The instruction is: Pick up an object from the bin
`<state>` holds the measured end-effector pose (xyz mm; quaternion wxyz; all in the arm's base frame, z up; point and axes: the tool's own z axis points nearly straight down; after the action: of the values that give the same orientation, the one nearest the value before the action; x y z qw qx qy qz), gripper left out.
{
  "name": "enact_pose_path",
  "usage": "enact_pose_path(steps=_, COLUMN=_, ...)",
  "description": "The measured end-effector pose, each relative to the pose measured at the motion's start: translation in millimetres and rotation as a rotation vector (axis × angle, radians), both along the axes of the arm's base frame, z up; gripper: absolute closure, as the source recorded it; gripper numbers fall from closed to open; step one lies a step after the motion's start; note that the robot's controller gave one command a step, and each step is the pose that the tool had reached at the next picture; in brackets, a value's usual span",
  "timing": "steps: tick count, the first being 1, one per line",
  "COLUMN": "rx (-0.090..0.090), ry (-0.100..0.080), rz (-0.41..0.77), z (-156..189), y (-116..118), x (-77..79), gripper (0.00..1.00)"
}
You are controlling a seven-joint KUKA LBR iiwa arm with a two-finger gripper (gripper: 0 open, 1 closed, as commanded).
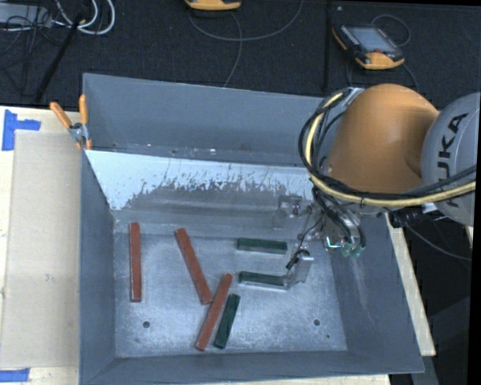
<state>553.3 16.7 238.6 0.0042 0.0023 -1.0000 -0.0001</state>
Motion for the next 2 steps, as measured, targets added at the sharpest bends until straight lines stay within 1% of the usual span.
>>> enact_pose_path(steps=1, rx=0.001, ry=-0.004, rz=-0.059, z=0, y=33, x=-42.6, gripper=0.0)
enact_pose_path(steps=2, rx=-0.001, ry=0.0, rz=0.0, z=-121, y=41, x=-24.3, gripper=0.0)
